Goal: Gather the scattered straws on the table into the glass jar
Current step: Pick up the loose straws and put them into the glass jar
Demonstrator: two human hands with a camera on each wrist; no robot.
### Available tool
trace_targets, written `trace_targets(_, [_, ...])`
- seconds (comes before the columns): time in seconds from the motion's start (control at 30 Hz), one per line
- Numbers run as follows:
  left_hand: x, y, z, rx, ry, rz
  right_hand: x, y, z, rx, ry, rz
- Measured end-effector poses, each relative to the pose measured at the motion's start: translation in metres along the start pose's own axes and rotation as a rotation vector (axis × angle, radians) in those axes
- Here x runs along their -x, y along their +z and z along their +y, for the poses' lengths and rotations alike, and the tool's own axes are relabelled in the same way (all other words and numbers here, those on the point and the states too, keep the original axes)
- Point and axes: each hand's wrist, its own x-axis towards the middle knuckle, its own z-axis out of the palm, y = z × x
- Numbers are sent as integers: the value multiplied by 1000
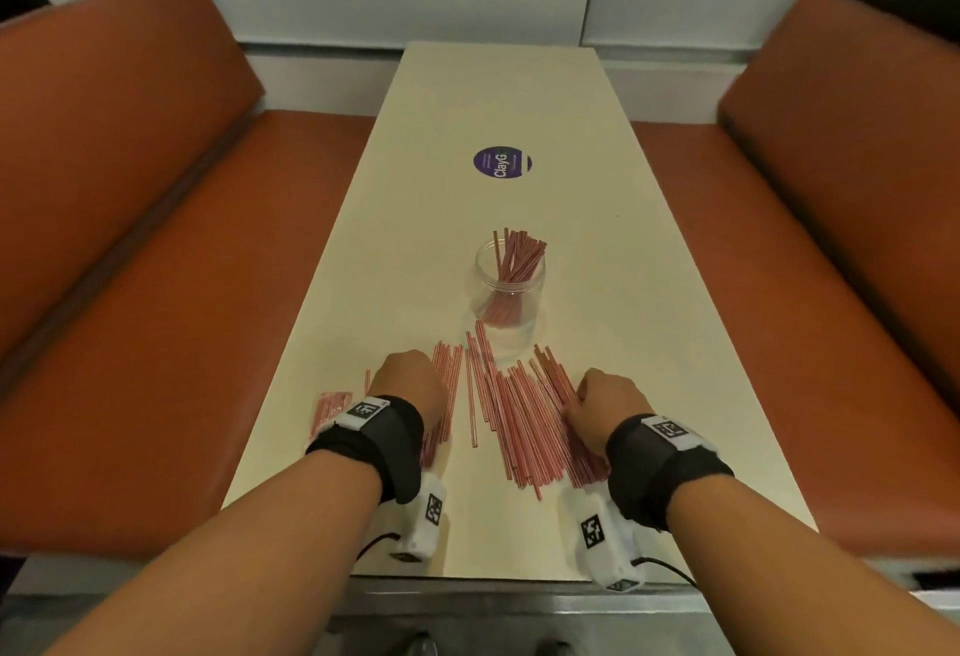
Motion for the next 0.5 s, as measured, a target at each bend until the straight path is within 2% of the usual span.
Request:
trace_targets(0.33, [-15, -2, 0, 46, -33, -54, -13, -8, -2, 29, 20, -81])
trace_targets(0.5, [-19, -8, 1, 144, -18, 11, -21, -16, 2, -2, 15, -79])
